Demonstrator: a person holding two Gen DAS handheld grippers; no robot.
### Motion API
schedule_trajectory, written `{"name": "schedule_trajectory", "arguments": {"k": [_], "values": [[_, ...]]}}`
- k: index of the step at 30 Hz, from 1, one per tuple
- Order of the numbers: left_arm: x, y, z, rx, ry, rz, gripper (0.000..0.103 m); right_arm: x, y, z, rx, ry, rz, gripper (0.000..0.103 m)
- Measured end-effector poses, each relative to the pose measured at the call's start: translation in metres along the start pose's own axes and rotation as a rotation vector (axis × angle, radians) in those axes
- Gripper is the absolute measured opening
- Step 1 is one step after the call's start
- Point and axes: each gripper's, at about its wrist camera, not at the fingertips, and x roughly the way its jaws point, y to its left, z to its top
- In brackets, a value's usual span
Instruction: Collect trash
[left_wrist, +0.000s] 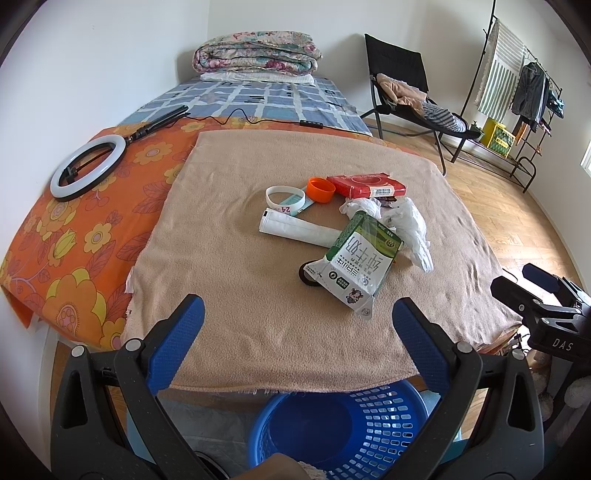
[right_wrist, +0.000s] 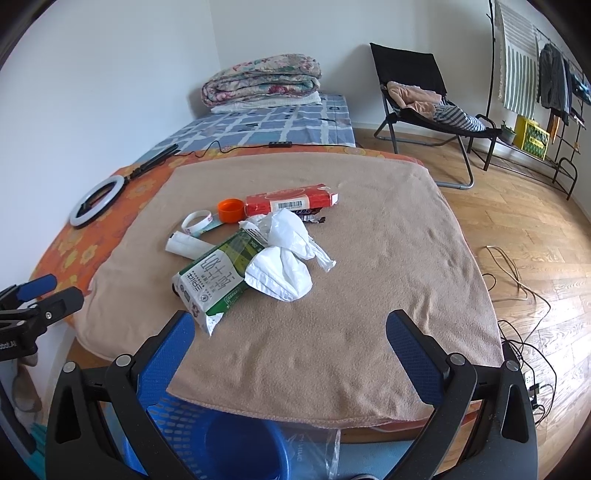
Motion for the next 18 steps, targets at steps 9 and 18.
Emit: {"name": "schedule_trajectory", "arguments": {"k": [9,18], "values": [[0.0010,0.0006,0.0003,0.000,0.002,-0.001,0.103,0.0006,-0.0008,-0.0007,-0.009,-0.009,0.002,0.102],[0.0042,-0.0012,-0.0013,-0.002,0.012,-0.012,0.103,0.0021,-0.0013,-0.0032,-0.022,-0.029,0.020,0.102]]}}
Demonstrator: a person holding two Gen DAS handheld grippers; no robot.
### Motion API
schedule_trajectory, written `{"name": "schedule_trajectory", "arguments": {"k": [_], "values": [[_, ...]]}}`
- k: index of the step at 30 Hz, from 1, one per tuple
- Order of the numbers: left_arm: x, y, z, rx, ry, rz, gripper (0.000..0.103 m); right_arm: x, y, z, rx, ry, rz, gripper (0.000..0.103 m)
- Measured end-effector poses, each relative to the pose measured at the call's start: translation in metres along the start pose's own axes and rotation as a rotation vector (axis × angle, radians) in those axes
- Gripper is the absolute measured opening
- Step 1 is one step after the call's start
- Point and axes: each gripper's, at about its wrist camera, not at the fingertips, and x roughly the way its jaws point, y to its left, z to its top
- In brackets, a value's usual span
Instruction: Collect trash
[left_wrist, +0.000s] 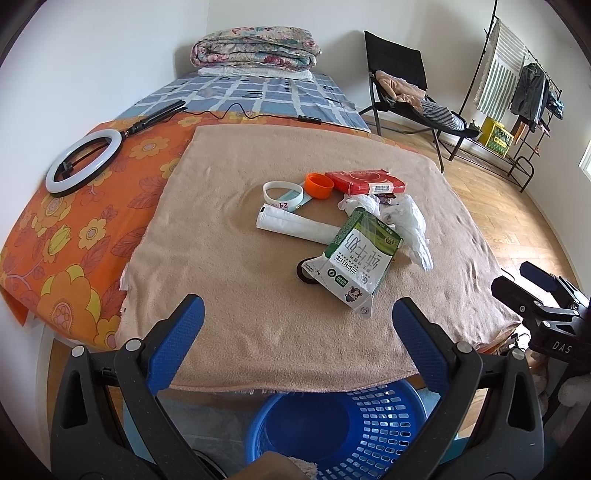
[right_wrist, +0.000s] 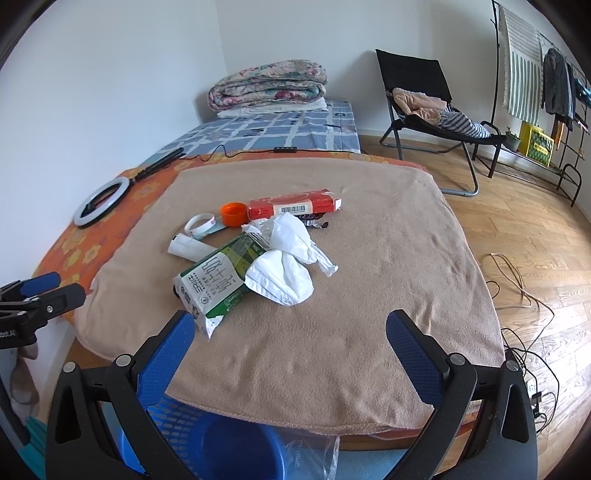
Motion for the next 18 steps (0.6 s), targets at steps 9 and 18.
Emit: {"name": "schedule_trajectory", "arguments": {"k": [9,18], "values": [[0.020,0.006,0.004,-0.056,0.061,-0.066,0.103,0.007,0.003,0.010,-0.017,0.015,0.015,0.102],[0.039,0.003,0.017,-0.073,0.113,-0.131,0.103,0.031,-0.001,0.031,0.013,0.059,0.060,0.102]]}}
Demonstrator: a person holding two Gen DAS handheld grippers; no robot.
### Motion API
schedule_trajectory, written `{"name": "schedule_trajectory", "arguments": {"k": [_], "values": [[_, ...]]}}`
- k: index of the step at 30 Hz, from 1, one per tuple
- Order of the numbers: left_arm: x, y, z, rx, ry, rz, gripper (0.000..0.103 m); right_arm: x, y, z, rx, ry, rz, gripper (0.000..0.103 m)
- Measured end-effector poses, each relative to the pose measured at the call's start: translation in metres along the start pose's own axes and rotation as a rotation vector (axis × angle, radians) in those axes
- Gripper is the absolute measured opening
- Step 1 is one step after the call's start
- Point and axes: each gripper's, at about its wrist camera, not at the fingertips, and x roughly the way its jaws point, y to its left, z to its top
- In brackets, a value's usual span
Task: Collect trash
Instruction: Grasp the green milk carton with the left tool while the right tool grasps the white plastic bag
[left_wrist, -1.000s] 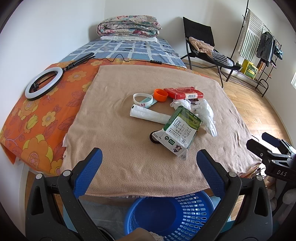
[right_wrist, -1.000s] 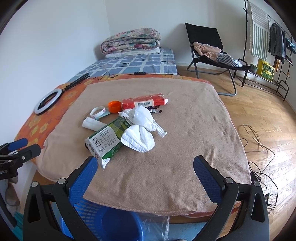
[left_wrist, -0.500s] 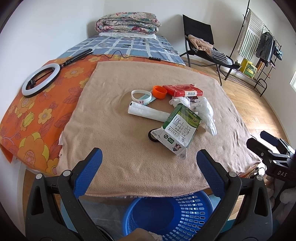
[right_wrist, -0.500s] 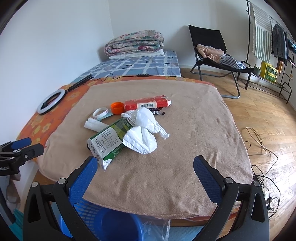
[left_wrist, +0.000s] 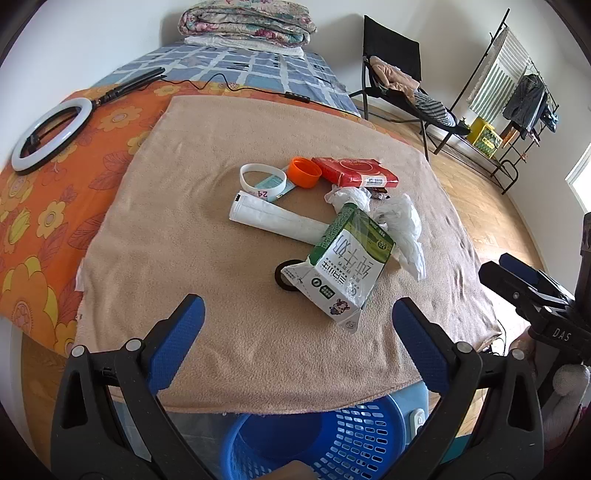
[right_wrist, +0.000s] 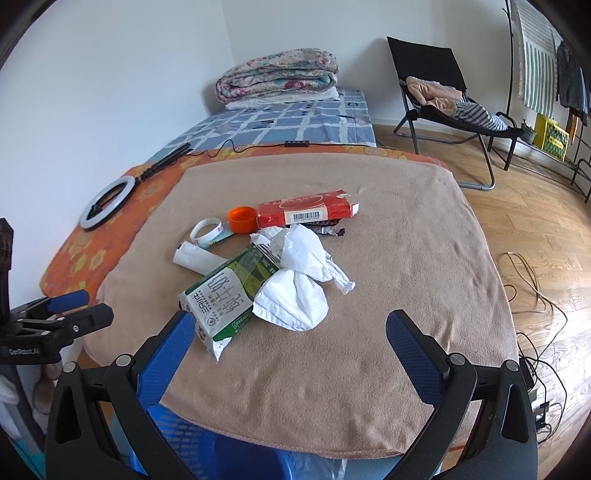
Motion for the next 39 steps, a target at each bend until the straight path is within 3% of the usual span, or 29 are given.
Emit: {"name": "schedule_trajectory", "arguments": {"k": [8,13,20,28,33,37,39], "values": [[0.039,0.014,0.025,-0.071,0.104,-0.108,0.090,0.033,-0.015,0.022,0.073,0.062,0.033,0.102],[0.065,0.021,0.035,-0.061,0.160,-0.133,0.084,0.059,-0.022,0.037,0.115,0.104,0.050,0.102],[0.088,0.024,0.044,-0.058,0.202,-0.156,0.083,0.099,-0.019,0.051,0.121,0.160,0.039,0.102],[0.111,0.022,0.050,-0.037,0.255,-0.186,0.080,0.127,-0.026,0.056,0.123,0.192,-0.033,0.102],[0.119,0.016,0.047,-0.018,0.285,-0.200,0.076,0.134,-0.039,0.049,0.160,0.232,-0.033,0.092],[0.119,0.007,0.044,0.016,0.301,-0.212,0.059,0.134,-0.053,0.039,0.224,0.268,0.020,0.082],[0.116,0.004,0.045,0.022,0.299,-0.221,0.051,0.133,-0.060,0.035,0.244,0.272,0.045,0.069]]}}
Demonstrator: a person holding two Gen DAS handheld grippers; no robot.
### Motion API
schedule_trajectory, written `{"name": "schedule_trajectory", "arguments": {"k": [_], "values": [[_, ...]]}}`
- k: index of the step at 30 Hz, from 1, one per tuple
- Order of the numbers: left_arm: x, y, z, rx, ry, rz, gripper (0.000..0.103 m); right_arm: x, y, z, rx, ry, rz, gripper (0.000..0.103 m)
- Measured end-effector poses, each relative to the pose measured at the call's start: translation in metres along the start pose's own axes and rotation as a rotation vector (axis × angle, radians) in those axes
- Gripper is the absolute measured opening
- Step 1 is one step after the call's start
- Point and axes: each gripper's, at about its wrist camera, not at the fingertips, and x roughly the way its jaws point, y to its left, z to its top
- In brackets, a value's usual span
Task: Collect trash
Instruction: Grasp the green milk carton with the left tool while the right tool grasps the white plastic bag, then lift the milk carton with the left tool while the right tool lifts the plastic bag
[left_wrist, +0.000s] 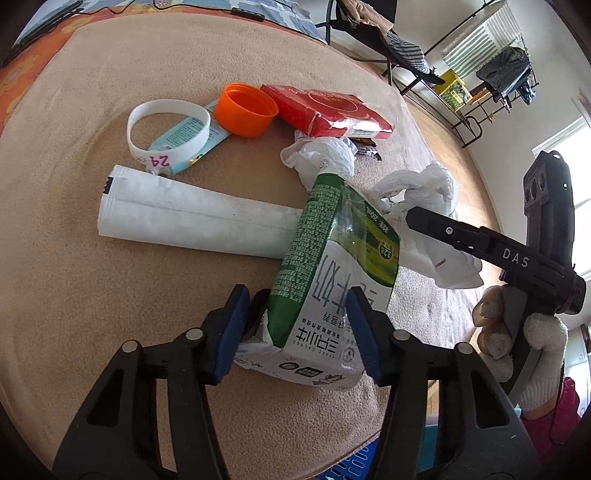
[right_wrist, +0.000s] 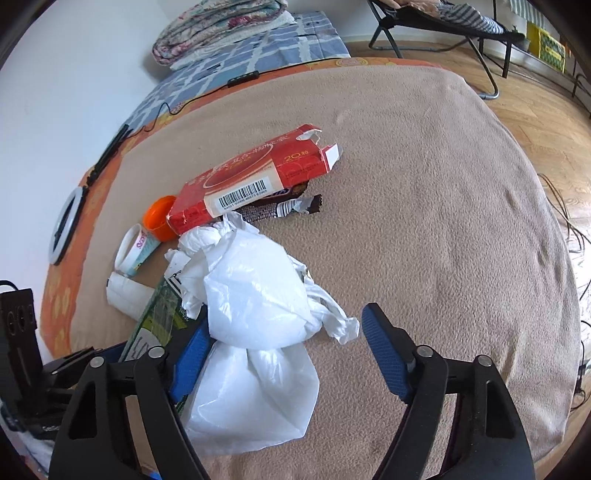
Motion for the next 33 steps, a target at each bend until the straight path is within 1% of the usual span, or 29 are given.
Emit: {"name": "schedule_trajectory", "arguments": {"k": [1,2,3,4,6,7,8,9,11,12,13,14,17,19,22,23,27,31,33], "values": [[-0.003,-0.002,0.000,0.005,-0.007,0.004,0.045,0.000,-0.003,-0.001,0.006,0.004,0.009,0.066],[-0.005,-0.006,0.000,0.013,-0.013,0.006,0.041,-0.001,-0.006,-0.002,0.012,0.006,0.019,0.058],[-0.008,-0.009,0.001,0.019,-0.017,0.004,0.029,-0.001,-0.008,-0.003,0.021,0.008,0.027,0.050],[-0.010,-0.011,0.000,0.024,-0.020,0.001,0.022,-0.001,-0.011,-0.004,0.030,0.009,0.034,0.046],[-0.015,-0.019,0.000,0.043,-0.028,-0.007,0.021,-0.003,-0.016,-0.005,0.046,0.010,0.049,0.040],[-0.016,-0.022,-0.001,0.053,-0.029,-0.002,0.021,-0.004,-0.018,-0.006,0.050,0.009,0.057,0.038],[-0.016,-0.025,-0.002,0.058,-0.032,0.019,0.021,-0.005,-0.019,-0.006,0.052,0.010,0.065,0.033],[-0.015,-0.026,-0.002,0.061,-0.036,0.045,0.022,-0.006,-0.020,-0.007,0.056,0.012,0.075,0.031],[-0.008,-0.029,-0.001,0.071,-0.022,0.080,0.041,-0.007,-0.023,-0.008,0.066,0.013,0.095,0.030],[-0.004,-0.032,-0.001,0.073,-0.015,0.105,0.068,-0.008,-0.023,-0.008,0.064,0.014,0.102,0.028],[-0.003,-0.035,-0.002,0.079,-0.027,0.138,0.081,-0.009,-0.022,-0.008,0.059,0.013,0.104,0.027],[-0.003,-0.041,-0.003,0.098,-0.044,0.169,0.082,-0.010,-0.023,-0.009,0.054,0.010,0.104,0.025],[0.005,-0.065,-0.007,0.210,-0.039,0.255,0.082,-0.016,-0.025,-0.011,0.045,-0.003,0.092,0.025],[0.010,-0.078,-0.010,0.267,-0.045,0.299,0.085,-0.018,-0.027,-0.008,0.045,-0.010,0.088,0.025],[0.019,-0.095,-0.014,0.314,-0.048,0.344,0.086,-0.021,-0.031,-0.007,0.053,-0.017,0.091,0.019],[0.021,-0.100,-0.015,0.329,-0.052,0.362,0.086,-0.022,-0.031,-0.007,0.054,-0.019,0.092,0.014],[0.028,-0.121,-0.015,0.410,-0.081,0.445,0.086,-0.025,-0.032,-0.007,0.042,-0.026,0.083,0.014],[0.044,-0.120,-0.013,0.419,-0.048,0.477,0.086,-0.027,-0.037,-0.007,0.046,-0.033,0.081,0.014],[0.049,-0.117,-0.011,0.415,-0.049,0.491,0.086,-0.029,-0.039,-0.006,0.049,-0.037,0.079,0.014]]}}
